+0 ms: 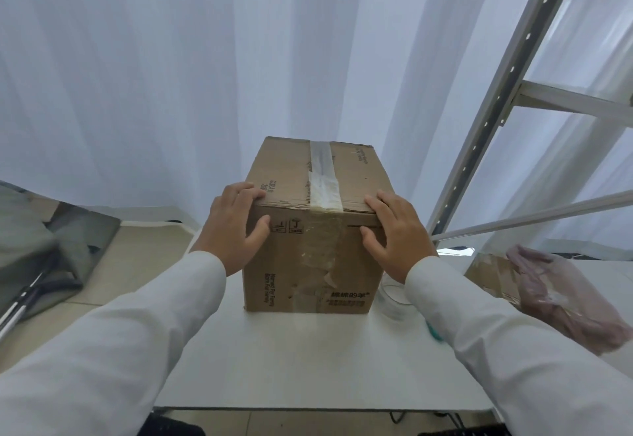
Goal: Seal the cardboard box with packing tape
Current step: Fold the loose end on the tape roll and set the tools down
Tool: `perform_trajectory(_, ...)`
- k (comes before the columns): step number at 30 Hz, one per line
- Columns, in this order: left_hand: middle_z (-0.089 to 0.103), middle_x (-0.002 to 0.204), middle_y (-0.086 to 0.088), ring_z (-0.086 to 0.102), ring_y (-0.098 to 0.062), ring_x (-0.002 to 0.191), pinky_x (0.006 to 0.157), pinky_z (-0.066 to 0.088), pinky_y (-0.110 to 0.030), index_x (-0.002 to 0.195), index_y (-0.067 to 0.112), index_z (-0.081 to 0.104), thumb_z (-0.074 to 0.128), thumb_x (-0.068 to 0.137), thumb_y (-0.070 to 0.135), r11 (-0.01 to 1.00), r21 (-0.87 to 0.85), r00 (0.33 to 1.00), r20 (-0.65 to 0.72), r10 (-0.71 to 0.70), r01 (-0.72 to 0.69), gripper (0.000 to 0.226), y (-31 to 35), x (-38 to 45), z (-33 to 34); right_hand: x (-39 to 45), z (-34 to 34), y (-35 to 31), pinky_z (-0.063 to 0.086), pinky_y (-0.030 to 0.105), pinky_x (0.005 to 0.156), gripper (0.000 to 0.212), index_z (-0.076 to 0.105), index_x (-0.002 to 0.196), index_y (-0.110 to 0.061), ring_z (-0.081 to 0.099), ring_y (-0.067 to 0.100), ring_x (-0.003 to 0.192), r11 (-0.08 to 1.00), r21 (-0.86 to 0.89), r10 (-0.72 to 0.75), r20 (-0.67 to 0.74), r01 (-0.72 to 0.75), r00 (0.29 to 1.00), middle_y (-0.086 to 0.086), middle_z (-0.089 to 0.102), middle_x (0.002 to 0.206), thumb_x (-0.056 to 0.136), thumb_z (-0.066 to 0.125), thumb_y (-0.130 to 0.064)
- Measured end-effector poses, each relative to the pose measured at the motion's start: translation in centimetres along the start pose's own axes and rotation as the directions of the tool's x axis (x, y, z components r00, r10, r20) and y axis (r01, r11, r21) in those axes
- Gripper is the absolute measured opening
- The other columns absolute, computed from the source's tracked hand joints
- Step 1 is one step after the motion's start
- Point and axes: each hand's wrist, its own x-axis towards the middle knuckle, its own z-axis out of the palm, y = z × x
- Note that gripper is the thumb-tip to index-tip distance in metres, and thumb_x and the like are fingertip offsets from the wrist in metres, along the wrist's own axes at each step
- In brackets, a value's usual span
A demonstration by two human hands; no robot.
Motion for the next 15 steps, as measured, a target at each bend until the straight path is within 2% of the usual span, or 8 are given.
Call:
perform_trajectory(9, 0.043, 0.133, -0.009, 0.04, -0.029, 0.122, 0.103, 0.031, -0.035, 0.122, 0.012, 0.05, 0.051, 0.089, 0.018, 1.0, 0.0, 1.0, -0.007, -0.021, 0.021, 0.034, -0.2, 0.1, -0.2, -0.1, -0.5, -0.4, 0.022, 0.026, 0.101, 0.042, 0.05, 0.128, -0.012, 0.042, 0.026, 0.123, 1.0, 0.003, 0.002, -0.011, -0.002, 1.0, 0.01, 0.051, 0.132, 0.089, 0.054, -0.026)
perform_trajectory(13, 0.043, 0.133, -0.008, 0.041, -0.029, 0.121, 0.102, 0.031, -0.035, 0.122, 0.013, 0.05, 0.051, 0.089, 0.019, 1.0, -0.001, 0.999, -0.015, -0.03, 0.03, 0.034, -0.3, 0.2, -0.2, -0.1, -0.8, -0.7, 0.039, 0.038, 0.101, 0.041, 0.048, 0.129, -0.017, 0.041, 0.024, 0.124, 1.0, -0.011, 0.026, -0.016, -0.026, 1.0, 0.006, 0.048, 0.135, 0.089, 0.052, -0.029)
perform_trajectory(15, 0.044, 0.133, -0.008, 0.041, -0.029, 0.12, 0.102, 0.032, -0.036, 0.122, 0.013, 0.05, 0.052, 0.088, 0.02, 1.0, 0.002, 0.999, -0.009, -0.031, 0.031, 0.034, -0.4, 0.2, -0.2, -0.1, -0.9, -1.1, 0.044, 0.043, 0.096, 0.044, 0.045, 0.131, -0.021, 0.039, 0.025, 0.126, 0.999, -0.02, 0.037, -0.008, -0.037, 0.999, 0.006, 0.038, 0.144, 0.089, 0.051, -0.032)
